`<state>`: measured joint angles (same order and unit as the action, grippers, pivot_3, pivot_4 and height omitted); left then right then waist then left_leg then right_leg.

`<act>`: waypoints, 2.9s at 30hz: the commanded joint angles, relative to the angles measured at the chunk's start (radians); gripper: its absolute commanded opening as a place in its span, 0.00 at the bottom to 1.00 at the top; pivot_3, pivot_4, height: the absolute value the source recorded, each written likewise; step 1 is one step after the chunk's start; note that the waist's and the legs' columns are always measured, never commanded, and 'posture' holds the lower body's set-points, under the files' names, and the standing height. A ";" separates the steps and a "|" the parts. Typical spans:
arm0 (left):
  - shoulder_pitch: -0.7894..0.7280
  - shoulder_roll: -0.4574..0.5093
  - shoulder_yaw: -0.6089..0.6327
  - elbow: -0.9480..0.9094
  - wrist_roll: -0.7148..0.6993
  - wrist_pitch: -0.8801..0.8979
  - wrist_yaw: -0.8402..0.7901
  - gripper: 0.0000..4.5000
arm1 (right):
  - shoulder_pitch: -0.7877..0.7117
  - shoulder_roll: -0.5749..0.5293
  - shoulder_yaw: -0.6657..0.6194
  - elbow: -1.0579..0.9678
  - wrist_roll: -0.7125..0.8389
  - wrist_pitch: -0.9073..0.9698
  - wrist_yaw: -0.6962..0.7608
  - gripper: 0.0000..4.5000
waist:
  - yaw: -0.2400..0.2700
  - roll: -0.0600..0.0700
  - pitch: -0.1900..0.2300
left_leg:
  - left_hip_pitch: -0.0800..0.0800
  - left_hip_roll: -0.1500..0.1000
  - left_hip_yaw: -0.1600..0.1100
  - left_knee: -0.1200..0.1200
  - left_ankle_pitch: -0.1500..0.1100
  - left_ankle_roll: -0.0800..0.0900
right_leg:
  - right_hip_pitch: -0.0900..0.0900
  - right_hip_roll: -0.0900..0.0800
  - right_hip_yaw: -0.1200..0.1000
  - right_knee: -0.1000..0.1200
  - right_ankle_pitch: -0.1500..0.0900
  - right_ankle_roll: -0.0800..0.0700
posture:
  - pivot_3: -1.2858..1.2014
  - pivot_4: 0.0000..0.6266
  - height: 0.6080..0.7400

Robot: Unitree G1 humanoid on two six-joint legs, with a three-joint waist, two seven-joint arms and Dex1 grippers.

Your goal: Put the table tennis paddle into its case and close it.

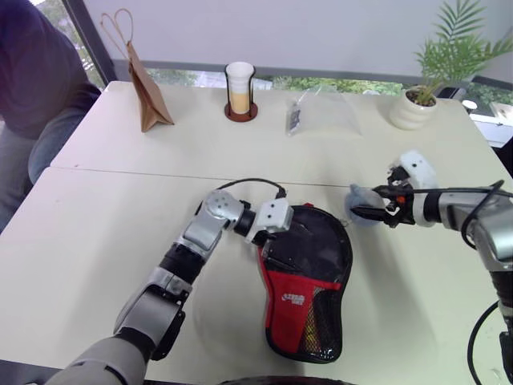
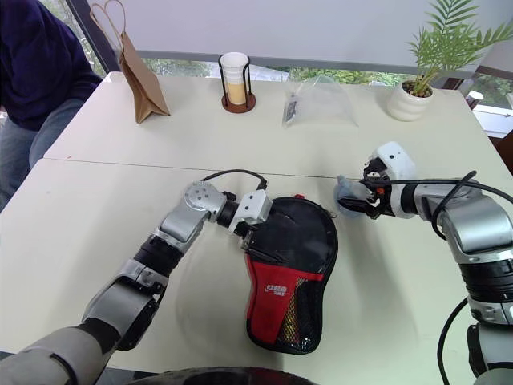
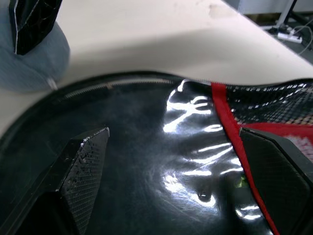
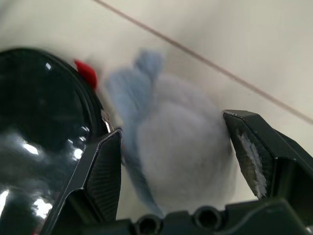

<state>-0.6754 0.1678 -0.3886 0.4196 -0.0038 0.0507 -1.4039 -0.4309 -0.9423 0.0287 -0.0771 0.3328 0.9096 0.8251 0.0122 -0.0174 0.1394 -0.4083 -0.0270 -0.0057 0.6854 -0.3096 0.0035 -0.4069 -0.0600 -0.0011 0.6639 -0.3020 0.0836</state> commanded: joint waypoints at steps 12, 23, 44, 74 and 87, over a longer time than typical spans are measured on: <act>0.048 -0.023 -0.045 0.202 0.043 -0.155 0.136 1.00 | 0.008 -0.003 -0.036 0.028 -0.010 -0.014 0.004 0.51 | 0.002 0.001 -0.001 | 0.002 0.000 0.000 0.000 0.000 0.000 | 0.003 0.000 0.000 -0.001 0.000 0.000 | 0.52 0.24 1.00; 0.080 -0.031 -0.058 0.247 0.043 -0.143 0.168 1.00 | 0.151 -0.122 -0.081 -0.079 -0.020 0.010 0.032 0.03 | 0.005 0.007 -0.006 | 0.016 0.000 -0.001 -0.003 -0.004 0.007 | 0.020 -0.001 -0.001 -0.008 0.000 0.000 | 0.52 0.24 1.00; 0.049 -0.069 -0.047 0.300 0.036 -0.140 0.201 1.00 | 0.878 -0.226 -0.448 -0.732 0.020 0.005 0.212 0.03 | 0.030 0.015 -0.015 | 0.019 0.001 -0.003 -0.003 -0.006 0.010 | 0.028 -0.002 -0.002 -0.016 0.000 0.001 | 0.52 0.24 1.00; 0.068 -0.075 -0.059 0.280 0.043 -0.135 0.218 1.00 | 1.070 -0.306 -0.376 -0.906 -0.154 -0.356 0.417 0.03 | 0.030 0.007 -0.011 | 0.023 0.001 -0.006 -0.003 -0.007 0.011 | 0.034 -0.002 -0.004 -0.020 0.000 0.001 | 0.52 0.24 1.00; 0.071 -0.080 -0.060 0.248 0.032 -0.131 0.217 1.00 | 0.616 -0.277 -0.036 -0.776 -0.177 -0.197 0.232 0.03 | 0.027 0.011 -0.013 | 0.022 0.001 -0.007 -0.004 -0.007 0.011 | 0.034 -0.002 -0.004 -0.025 0.000 0.000 | 0.52 0.24 1.00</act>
<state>-0.6451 0.0780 -0.4042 0.6231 -0.0204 -0.1144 -1.1917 0.2076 -1.2279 -0.0262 -0.8596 0.1760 0.7122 1.0884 0.0394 -0.0066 0.1267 -0.3868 -0.0259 -0.0127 0.6818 -0.3165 0.0141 -0.3728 -0.0622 -0.0050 0.6384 -0.3025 0.0837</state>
